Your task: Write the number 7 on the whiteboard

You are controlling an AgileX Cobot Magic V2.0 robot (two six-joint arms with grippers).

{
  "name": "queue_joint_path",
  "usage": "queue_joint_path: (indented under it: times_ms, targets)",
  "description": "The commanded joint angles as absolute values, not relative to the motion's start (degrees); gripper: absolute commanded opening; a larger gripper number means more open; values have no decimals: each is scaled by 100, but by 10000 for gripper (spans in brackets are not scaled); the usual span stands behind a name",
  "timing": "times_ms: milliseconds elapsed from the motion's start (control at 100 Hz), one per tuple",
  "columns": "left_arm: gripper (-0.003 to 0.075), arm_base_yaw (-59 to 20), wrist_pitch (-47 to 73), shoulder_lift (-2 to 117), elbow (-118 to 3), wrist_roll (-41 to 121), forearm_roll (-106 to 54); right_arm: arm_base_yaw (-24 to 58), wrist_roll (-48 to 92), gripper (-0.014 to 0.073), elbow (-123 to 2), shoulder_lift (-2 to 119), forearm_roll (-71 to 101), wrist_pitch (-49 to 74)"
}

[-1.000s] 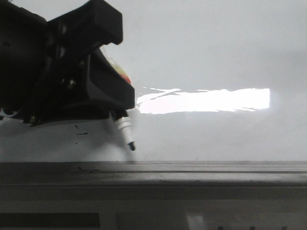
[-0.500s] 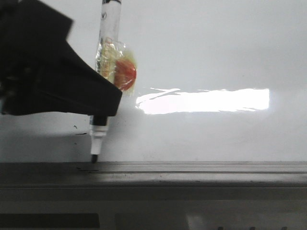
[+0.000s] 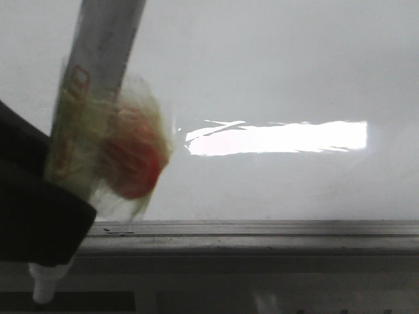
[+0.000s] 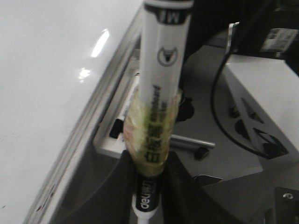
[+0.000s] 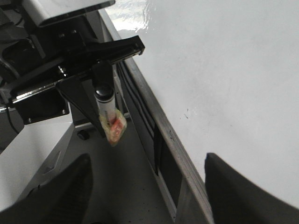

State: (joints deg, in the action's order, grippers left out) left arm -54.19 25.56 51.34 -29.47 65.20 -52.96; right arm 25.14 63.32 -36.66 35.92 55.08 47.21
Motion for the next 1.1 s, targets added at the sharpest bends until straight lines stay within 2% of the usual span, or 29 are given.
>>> queue_joint_path:
  times_ms: [0,140,640,930,1090]
  targets:
    - [-4,-5407,2458,5054,-3103,7417,-6364,2715,6646,458,-3863,3780,5926,4551]
    - [-4,-5407,2663,5054,-3103,7961,-6607,3104,7160,459,-3863,3927,6337,4455]
    - [-5,-5407,2756,5054,-3103,7966,-6607,4282,8182,461,-3863,4900,7340,3592]
    - [-5,-5407,2768,5054,-3103,7966,-6686,4607,9670,461,-3863,5708,8901,3514]
    - [-5,-5407,2768,5054,-3103,7966,-6731,4639,9738,435,-3872,6075,9063,3530]
